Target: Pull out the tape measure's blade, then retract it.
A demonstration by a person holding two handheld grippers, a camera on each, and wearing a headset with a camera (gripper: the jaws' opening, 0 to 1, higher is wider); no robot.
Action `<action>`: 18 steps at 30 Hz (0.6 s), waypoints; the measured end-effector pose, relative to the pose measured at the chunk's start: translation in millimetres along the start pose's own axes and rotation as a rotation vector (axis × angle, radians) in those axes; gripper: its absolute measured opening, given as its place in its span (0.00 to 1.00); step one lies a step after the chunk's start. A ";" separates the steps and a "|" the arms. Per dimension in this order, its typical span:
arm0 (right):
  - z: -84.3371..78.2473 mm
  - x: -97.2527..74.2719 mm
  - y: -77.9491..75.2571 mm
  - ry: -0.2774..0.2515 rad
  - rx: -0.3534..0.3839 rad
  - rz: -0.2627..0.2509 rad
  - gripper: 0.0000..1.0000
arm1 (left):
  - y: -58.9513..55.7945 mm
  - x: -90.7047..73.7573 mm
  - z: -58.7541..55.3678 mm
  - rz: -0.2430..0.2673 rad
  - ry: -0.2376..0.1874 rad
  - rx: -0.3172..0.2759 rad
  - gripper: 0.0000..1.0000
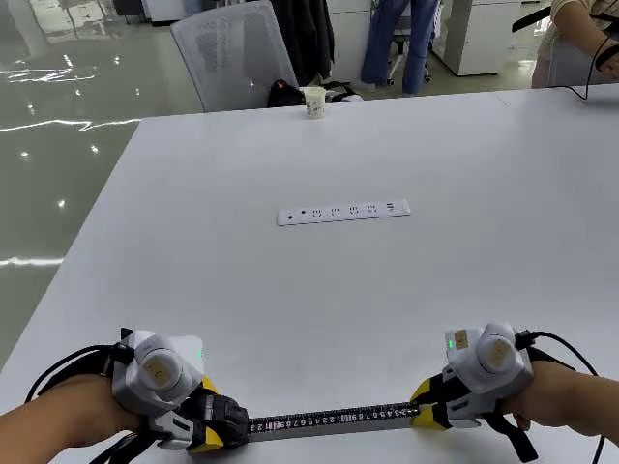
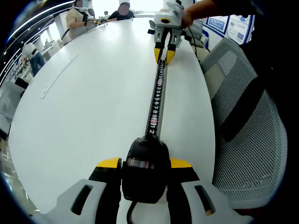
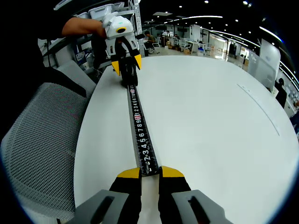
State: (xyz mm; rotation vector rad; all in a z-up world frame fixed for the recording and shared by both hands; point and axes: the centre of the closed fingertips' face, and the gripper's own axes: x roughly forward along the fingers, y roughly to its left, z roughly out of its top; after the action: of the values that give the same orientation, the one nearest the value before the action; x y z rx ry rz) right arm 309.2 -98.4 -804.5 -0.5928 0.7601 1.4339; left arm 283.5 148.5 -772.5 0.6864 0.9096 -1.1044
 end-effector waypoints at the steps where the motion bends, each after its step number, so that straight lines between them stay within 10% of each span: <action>1: -0.7 -0.2 -0.3 0.000 0.000 -0.001 0.10 | 0.0 0.2 -0.2 -0.001 0.001 -0.001 0.32; 18: -1.3 -2.1 1.2 0.005 -0.001 0.013 0.10 | 1.3 1.9 0.6 -0.001 -0.003 -0.010 0.32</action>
State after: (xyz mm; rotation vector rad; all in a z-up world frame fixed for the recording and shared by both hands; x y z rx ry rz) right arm 307.9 -100.7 -803.6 -0.5935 0.7680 1.4450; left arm 285.2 147.6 -773.8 0.6762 0.9129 -1.1006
